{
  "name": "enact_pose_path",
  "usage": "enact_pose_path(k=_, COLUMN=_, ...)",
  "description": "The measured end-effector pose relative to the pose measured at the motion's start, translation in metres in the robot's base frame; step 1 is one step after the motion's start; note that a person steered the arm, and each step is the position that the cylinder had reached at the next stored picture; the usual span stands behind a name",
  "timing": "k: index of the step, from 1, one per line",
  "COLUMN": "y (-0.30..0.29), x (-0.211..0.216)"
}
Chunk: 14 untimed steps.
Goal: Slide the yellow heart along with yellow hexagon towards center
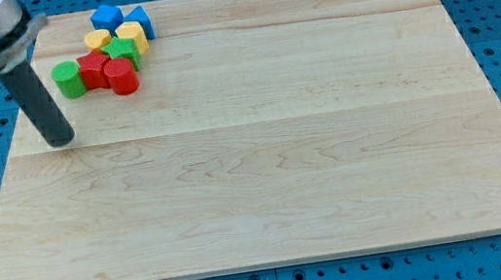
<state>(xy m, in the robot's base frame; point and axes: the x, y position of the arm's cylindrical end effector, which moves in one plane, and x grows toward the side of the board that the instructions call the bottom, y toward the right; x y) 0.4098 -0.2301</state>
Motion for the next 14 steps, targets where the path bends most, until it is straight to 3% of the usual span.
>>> enact_pose_path(k=3, y=-0.052, x=-0.105)
enact_pose_path(k=7, y=0.051, x=-0.167)
enact_pose_path(k=14, y=0.083, x=-0.147)
